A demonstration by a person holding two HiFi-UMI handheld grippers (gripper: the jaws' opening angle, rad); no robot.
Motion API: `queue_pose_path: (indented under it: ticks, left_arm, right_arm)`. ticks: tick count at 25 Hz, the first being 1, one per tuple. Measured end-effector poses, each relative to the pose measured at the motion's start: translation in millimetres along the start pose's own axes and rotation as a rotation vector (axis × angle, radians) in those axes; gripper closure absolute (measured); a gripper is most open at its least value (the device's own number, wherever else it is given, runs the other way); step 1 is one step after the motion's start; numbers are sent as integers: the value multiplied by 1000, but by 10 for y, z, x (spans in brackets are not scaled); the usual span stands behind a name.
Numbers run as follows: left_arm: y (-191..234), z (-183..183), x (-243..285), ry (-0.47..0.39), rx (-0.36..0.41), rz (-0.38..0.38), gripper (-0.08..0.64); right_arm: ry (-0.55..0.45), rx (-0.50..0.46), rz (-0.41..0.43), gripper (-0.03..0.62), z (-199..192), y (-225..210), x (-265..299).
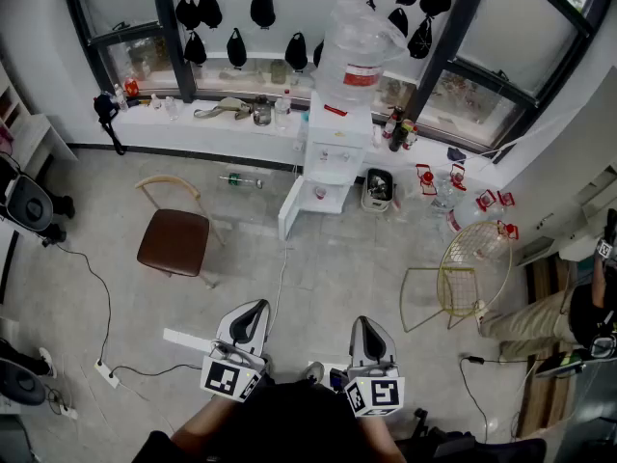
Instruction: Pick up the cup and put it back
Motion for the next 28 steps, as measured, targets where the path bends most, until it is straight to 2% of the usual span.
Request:
queue_pose_path:
  ticks: [9, 14, 16, 17, 24, 28]
  left_arm:
    - [27, -35, 23, 4, -1, -8, 554]
    - [85, -36, 4, 2, -6, -10, 554]
    - [127, -55, -8, 5, -10, -13, 554]
    - [148, -65, -18, 6, -13, -15, 554]
    - [410, -76, -42, 8, -26, -22, 554]
    - [522, -170, 7, 13, -39, -55, 554]
  right_arm:
    - [2, -1, 10, 598, 8, 39, 45]
    - [-48, 12, -5, 597, 84, 70, 84]
    - [-42, 14, 0, 480, 59, 111, 134]
    - [-36, 11, 1, 459, 40, 133, 156]
    - [-12, 4, -19, 451, -20, 322, 308]
    - [-3, 18, -45, 448, -121, 377, 441]
Point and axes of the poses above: the fingertips, and each gripper's own axes: x forward along the fingers, y to its left, z out of its top, the point moved 1 cm from there along -x, backward along the fingers, and after that the axes turned 2 degrees about -y, right-handed, at the moved point
